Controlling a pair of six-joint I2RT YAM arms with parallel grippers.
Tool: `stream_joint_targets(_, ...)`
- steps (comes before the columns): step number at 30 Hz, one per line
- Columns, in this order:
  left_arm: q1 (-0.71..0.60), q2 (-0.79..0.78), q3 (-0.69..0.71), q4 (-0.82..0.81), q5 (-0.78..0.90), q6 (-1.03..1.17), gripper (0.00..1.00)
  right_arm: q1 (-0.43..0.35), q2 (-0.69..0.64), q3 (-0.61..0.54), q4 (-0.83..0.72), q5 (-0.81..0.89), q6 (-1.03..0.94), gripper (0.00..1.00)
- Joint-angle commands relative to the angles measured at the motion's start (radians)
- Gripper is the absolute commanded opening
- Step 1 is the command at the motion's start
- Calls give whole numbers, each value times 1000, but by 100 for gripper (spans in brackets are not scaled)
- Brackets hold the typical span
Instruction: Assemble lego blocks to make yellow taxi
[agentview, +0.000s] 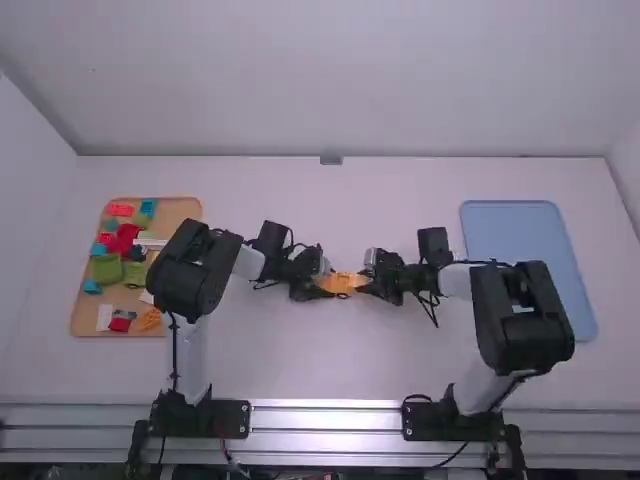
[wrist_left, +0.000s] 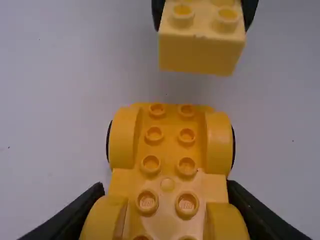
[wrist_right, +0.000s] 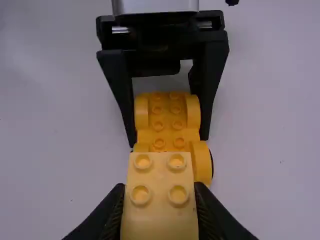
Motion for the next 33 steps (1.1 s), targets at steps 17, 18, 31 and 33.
stream_joint_targets(17,-35,18,-239,473,-143,-337,57,29,135,164,-148,-37,-131,24)
stream_joint_targets(18,-40,18,-236,471,-143,-338,57,32,136,167,-161,-12,-132,24)
stream_joint_targets(31,-42,18,-135,160,-100,-167,47,93,137,172,-143,160,-73,22)
stream_joint_targets(33,-42,18,-126,135,-115,-168,47,96,137,172,-152,169,-80,22)
